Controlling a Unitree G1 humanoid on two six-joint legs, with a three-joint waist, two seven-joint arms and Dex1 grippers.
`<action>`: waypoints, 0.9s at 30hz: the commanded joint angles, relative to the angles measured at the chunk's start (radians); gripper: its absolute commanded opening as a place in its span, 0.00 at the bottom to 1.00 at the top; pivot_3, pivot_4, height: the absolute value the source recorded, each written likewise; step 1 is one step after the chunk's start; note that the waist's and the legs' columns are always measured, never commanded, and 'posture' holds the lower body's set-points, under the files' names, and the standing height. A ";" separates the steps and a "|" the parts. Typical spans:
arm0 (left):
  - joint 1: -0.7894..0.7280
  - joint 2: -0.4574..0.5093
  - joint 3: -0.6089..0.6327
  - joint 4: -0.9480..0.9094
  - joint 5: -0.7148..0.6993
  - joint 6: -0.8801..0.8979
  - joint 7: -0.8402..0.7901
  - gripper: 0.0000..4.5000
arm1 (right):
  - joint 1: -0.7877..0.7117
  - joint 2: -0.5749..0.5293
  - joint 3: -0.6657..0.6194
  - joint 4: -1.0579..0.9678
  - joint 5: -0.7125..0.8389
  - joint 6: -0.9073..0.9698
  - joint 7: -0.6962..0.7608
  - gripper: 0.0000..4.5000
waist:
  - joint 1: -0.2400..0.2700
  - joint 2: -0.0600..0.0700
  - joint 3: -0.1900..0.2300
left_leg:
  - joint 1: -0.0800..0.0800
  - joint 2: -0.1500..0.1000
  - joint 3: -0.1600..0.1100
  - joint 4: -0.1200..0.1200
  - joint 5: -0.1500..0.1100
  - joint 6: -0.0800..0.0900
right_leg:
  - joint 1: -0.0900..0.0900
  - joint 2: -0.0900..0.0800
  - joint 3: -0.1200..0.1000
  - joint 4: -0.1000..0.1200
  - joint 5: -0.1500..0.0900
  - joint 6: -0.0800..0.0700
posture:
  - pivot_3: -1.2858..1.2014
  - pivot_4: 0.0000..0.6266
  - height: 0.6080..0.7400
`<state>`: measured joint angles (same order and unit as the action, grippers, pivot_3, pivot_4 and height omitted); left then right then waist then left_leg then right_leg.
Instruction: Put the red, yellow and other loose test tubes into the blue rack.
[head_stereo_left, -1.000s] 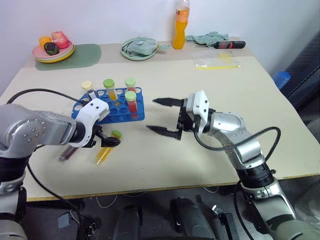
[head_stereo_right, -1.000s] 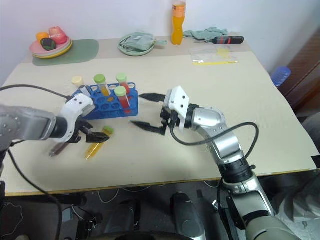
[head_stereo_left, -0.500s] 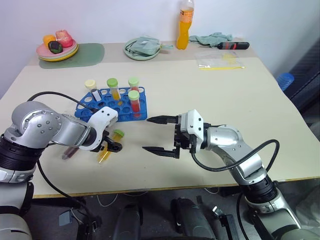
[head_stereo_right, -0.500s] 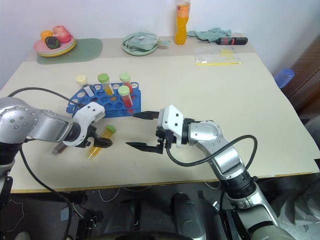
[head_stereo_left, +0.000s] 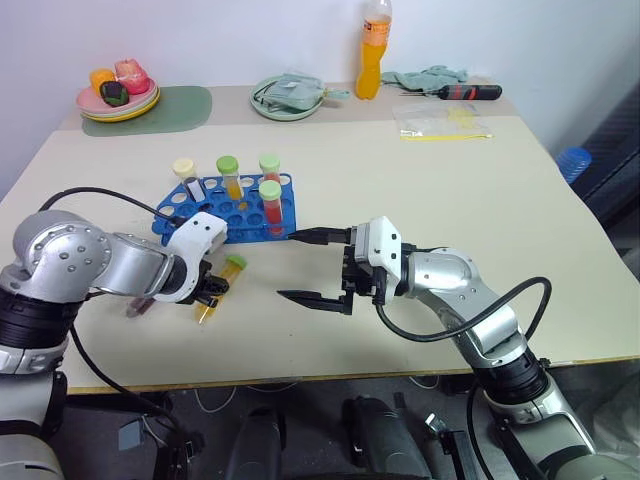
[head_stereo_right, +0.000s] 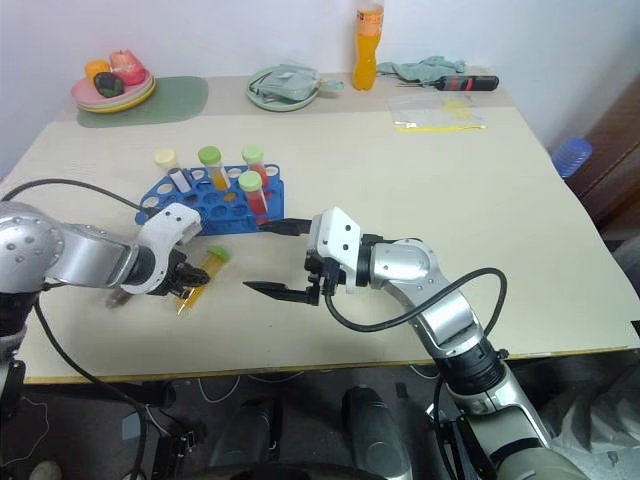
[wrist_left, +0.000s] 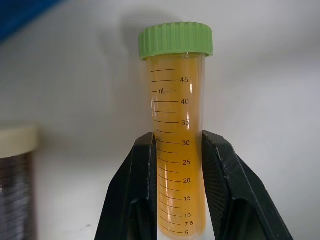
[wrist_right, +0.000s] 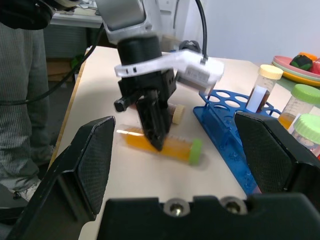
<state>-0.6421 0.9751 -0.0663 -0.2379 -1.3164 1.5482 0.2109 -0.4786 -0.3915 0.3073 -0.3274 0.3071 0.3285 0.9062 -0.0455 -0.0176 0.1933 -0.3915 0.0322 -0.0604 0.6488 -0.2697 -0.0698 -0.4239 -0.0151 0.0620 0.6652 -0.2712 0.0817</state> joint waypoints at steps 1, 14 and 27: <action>0.070 0.040 0.232 -0.160 0.135 -0.238 -0.116 0.15 | -0.011 0.003 -0.020 -0.026 0.011 -0.007 -0.006 0.94 | 0.000 0.000 0.000 | 0.000 0.000 0.000 -0.001 0.001 -0.001 | 0.000 0.000 0.000 0.000 0.000 0.000 | 0.52 0.24 1.00; 0.333 -0.524 0.038 -0.023 1.079 -1.418 -0.178 0.15 | -0.015 0.067 -0.031 0.035 0.013 0.015 -0.072 0.94 | 0.032 -0.001 -0.001 | 0.000 -0.001 0.002 0.000 0.003 -0.005 | 0.002 -0.001 0.001 -0.002 0.000 0.000 | 0.52 0.24 1.00; 0.258 -0.717 0.030 0.254 1.235 -1.588 -0.239 0.15 | 0.000 0.043 -0.057 -0.001 0.014 0.042 -0.122 0.94 | 0.027 -0.001 -0.002 | 0.000 -0.001 0.001 0.000 0.002 -0.004 | 0.001 -0.001 0.000 -0.001 0.001 0.001 | 0.52 0.24 1.00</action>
<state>-0.3838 0.2617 -0.0566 0.0403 -0.0945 -0.0161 -0.0185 -0.4789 -0.3470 0.2657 -0.2789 0.3176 0.3692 0.7896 -0.0185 -0.0188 0.1918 -0.3917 0.0314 -0.0588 0.6488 -0.2673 -0.0740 -0.4228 -0.0162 0.0624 0.6643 -0.2702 0.0829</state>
